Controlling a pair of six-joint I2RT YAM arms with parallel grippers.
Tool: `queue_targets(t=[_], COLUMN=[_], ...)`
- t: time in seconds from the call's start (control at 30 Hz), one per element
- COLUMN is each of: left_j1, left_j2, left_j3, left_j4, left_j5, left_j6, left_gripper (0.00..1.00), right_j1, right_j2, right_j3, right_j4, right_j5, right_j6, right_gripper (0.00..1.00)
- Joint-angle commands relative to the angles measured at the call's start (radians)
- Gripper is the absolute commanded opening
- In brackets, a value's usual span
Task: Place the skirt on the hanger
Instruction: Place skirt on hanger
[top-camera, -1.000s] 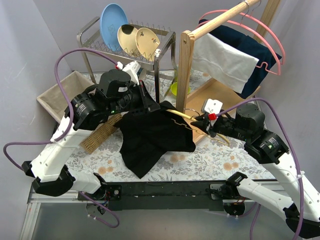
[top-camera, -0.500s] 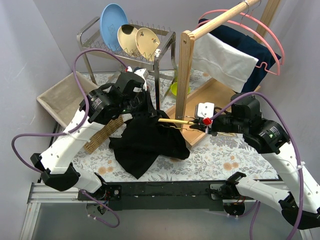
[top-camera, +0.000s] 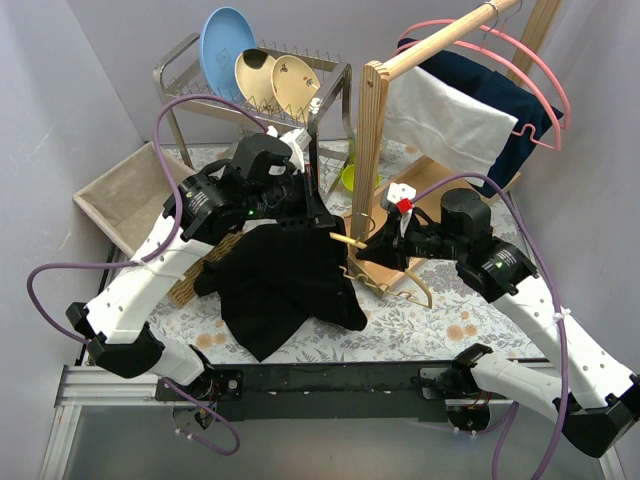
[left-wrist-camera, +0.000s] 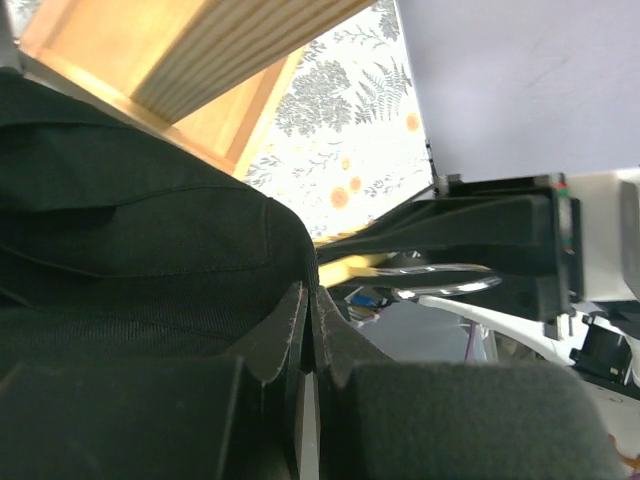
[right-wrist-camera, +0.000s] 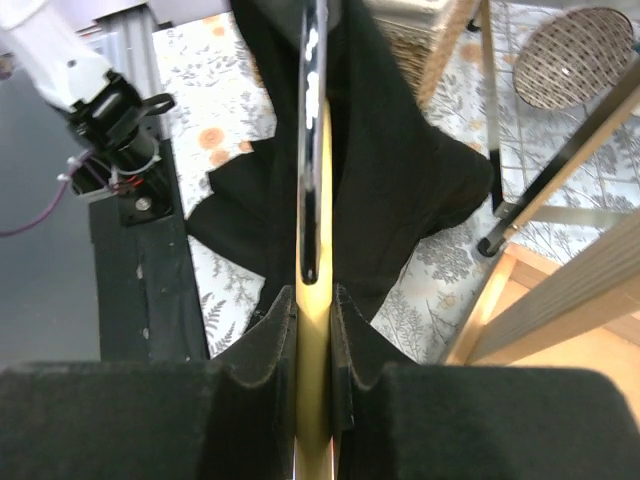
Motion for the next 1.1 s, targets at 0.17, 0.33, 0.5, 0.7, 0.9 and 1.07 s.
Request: queue_targets(t=[0.17, 0.33, 0.5, 0.7, 0.9, 1.07], left_j1=[-0.017, -0.019, -0.019, -0.018, -0.023, -0.023], left_j2=[0.018, 0.015, 0.05, 0.012, -0.001, -0.114], left_j3=[0.002, 0.012, 0.095, 0.063, -0.008, 0.026], left_j4=[0.099, 0.096, 0.009, 0.024, 0.033, 0.05], left_j5=[0.124, 0.116, 0.049, 0.115, 0.232, 0.152], left_j6=[-0.019, -0.01, 0.044, 0.076, 0.148, 0.252], left_gripper=[0.0, 0.0, 0.0, 0.01, 0.41, 0.69], right_j1=[-0.027, -0.059, -0.065, -0.087, -0.09, -0.096], right_j2=[-0.025, -0.048, -0.008, -0.031, -0.034, -0.058], right_j3=[0.032, 0.064, 0.075, 0.069, 0.079, 0.052], right_j4=[0.199, 0.194, 0.132, 0.099, 0.145, 0.15], right_j5=[0.004, -0.01, 0.01, -0.014, -0.111, -0.122], right_j6=[0.097, 0.097, 0.036, -0.101, -0.137, -0.151], right_gripper=[0.01, 0.01, 0.01, 0.01, 0.01, 0.01])
